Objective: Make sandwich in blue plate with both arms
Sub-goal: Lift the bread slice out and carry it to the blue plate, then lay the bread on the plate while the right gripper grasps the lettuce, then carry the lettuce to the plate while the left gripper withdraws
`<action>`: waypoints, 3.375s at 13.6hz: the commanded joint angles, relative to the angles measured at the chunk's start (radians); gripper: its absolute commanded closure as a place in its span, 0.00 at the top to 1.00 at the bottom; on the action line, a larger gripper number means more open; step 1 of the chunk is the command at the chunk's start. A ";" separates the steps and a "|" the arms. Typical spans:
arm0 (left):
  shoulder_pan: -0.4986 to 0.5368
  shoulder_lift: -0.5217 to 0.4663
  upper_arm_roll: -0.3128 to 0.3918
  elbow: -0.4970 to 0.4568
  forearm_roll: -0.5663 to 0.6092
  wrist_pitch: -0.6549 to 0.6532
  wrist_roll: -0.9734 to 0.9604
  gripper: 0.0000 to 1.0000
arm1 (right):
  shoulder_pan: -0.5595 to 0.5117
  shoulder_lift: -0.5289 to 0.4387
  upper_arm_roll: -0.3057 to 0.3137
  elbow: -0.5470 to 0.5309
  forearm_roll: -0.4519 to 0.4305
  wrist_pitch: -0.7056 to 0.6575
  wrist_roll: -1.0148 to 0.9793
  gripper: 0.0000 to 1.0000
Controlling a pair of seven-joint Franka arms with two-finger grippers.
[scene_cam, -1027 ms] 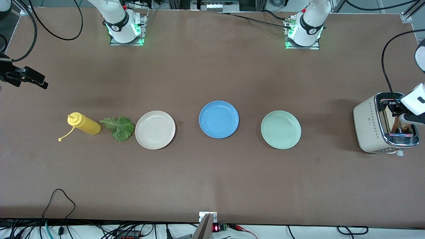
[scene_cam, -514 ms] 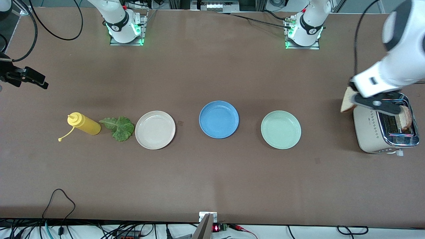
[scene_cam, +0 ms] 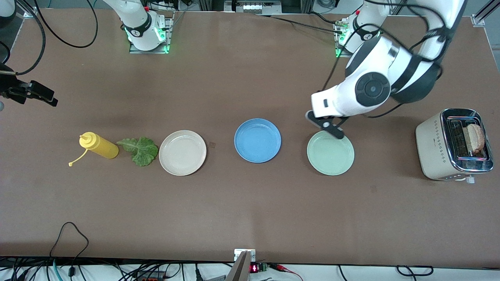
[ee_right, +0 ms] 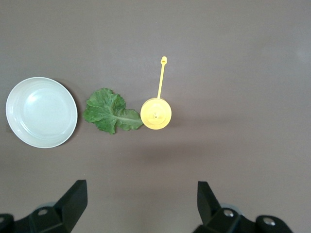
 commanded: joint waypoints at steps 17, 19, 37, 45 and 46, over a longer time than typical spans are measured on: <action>-0.127 0.402 -0.003 -0.009 -0.489 0.676 0.058 0.00 | 0.246 0.457 0.004 0.005 -0.006 0.285 -0.174 1.00; -0.127 0.417 -0.005 -0.012 -0.489 0.708 0.091 0.00 | 0.243 0.488 0.004 -0.015 -0.005 0.345 -0.332 1.00; -0.075 0.116 0.135 -0.005 0.064 0.261 0.022 1.00 | 0.226 0.572 0.004 -0.267 0.001 0.819 -0.642 0.45; -0.026 0.063 0.153 0.274 0.338 -0.250 0.032 1.00 | 0.249 0.431 0.005 -0.192 0.040 0.619 -0.626 0.00; 0.000 0.040 0.152 0.275 0.338 -0.254 0.022 1.00 | 0.272 0.420 0.010 -0.119 0.041 0.531 -0.629 0.00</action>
